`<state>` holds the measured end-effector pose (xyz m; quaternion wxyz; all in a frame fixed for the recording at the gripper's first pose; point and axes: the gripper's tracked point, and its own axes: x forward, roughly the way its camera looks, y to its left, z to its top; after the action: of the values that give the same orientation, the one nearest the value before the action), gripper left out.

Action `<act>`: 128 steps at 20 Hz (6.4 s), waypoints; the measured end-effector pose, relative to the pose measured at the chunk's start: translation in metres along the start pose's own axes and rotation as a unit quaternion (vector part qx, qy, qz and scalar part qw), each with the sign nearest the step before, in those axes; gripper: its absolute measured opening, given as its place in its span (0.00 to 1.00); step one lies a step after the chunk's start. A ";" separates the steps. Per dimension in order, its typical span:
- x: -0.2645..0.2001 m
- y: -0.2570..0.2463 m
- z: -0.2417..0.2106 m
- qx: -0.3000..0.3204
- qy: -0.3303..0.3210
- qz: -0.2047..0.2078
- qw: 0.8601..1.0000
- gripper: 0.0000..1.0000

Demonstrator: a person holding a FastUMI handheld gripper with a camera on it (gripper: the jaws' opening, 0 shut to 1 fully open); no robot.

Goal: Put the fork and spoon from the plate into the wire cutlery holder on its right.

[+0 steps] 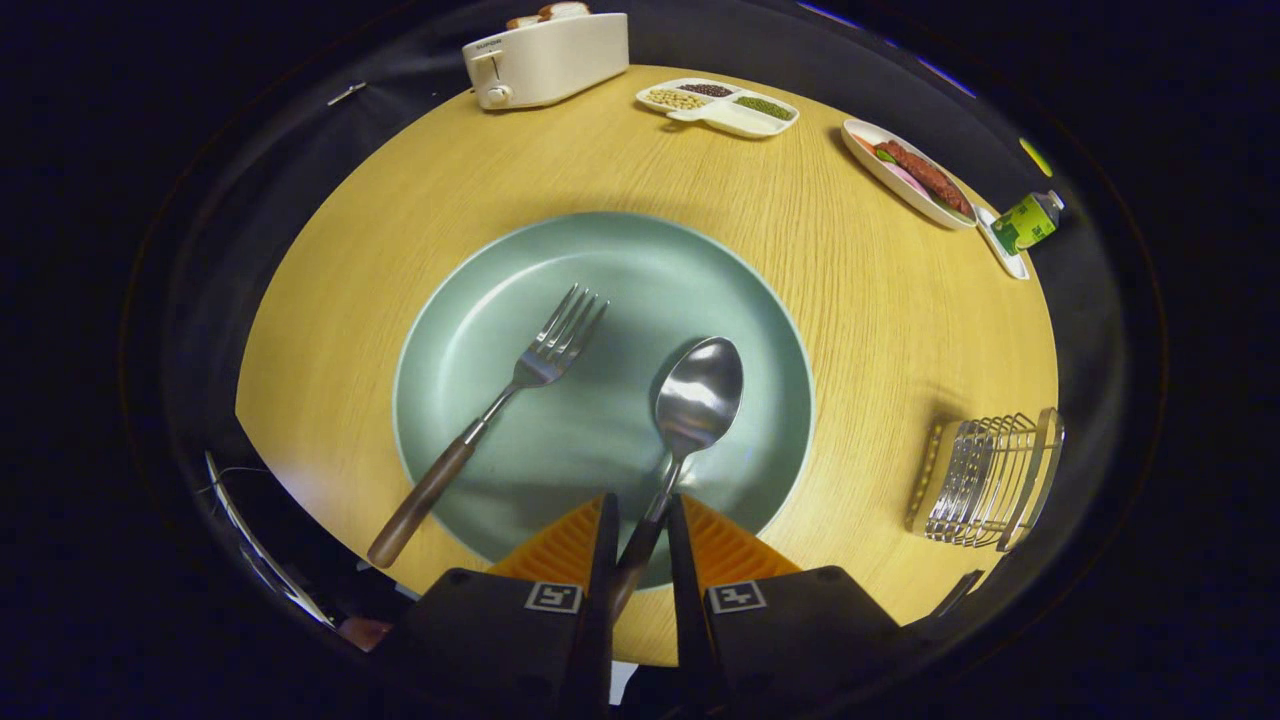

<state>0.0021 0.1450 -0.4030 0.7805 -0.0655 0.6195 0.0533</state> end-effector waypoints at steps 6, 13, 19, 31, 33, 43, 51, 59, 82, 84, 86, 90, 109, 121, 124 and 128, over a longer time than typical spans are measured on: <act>0.003 -0.003 0.012 0.007 -0.016 0.039 0.999 0.09; -0.035 -0.019 0.018 0.053 -0.031 0.079 0.995 0.06; -0.082 -0.035 0.009 0.049 -0.040 0.117 0.991 0.06; -0.160 -0.173 -0.006 -0.005 -0.023 0.107 0.994 0.06; -0.162 -0.195 -0.011 -0.013 -0.010 0.101 0.995 0.06; -0.136 -0.257 -0.044 -0.068 0.104 0.076 0.989 0.06; -0.117 -0.265 -0.045 -0.067 0.185 0.076 0.978 0.06; -0.107 -0.266 -0.042 -0.078 0.220 0.074 0.970 0.06; -0.216 -0.204 0.057 0.052 -0.100 0.115 0.987 1.00; -0.232 -0.192 0.061 0.051 -0.144 0.110 0.982 0.99; -0.243 -0.176 0.061 0.049 -0.179 0.105 0.977 0.99; -0.249 -0.142 0.057 0.054 -0.223 0.099 0.968 0.99; -0.088 0.024 0.058 0.128 -0.091 0.124 0.980 0.99; -0.012 0.062 0.043 0.135 -0.028 0.073 0.988 1.00; -0.004 0.069 0.040 0.134 -0.019 0.070 0.988 0.98; 0.002 0.070 0.038 0.136 -0.020 0.060 0.989 0.70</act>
<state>0.0279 0.2206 -0.3988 0.7899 0.0801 0.6078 0.0166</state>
